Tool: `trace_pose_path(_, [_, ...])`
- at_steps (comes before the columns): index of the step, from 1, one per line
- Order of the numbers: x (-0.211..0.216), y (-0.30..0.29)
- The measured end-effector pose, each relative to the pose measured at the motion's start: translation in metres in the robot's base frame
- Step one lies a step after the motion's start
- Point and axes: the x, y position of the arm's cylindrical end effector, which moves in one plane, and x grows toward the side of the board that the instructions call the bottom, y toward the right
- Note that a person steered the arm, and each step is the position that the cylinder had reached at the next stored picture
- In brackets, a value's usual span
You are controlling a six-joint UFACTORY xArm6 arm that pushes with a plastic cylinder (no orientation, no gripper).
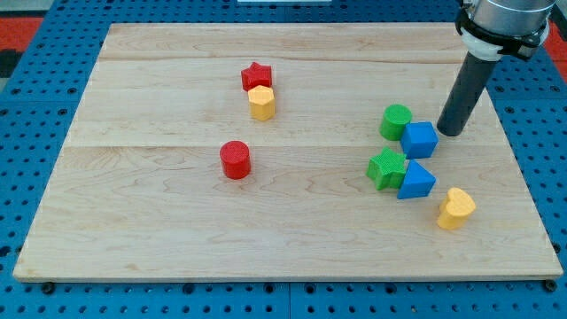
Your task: Push blue cube to the green star
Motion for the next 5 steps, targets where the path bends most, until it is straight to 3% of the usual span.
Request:
trace_pose_path(3, [0.006, -0.049])
trace_pose_path(5, [0.012, -0.051])
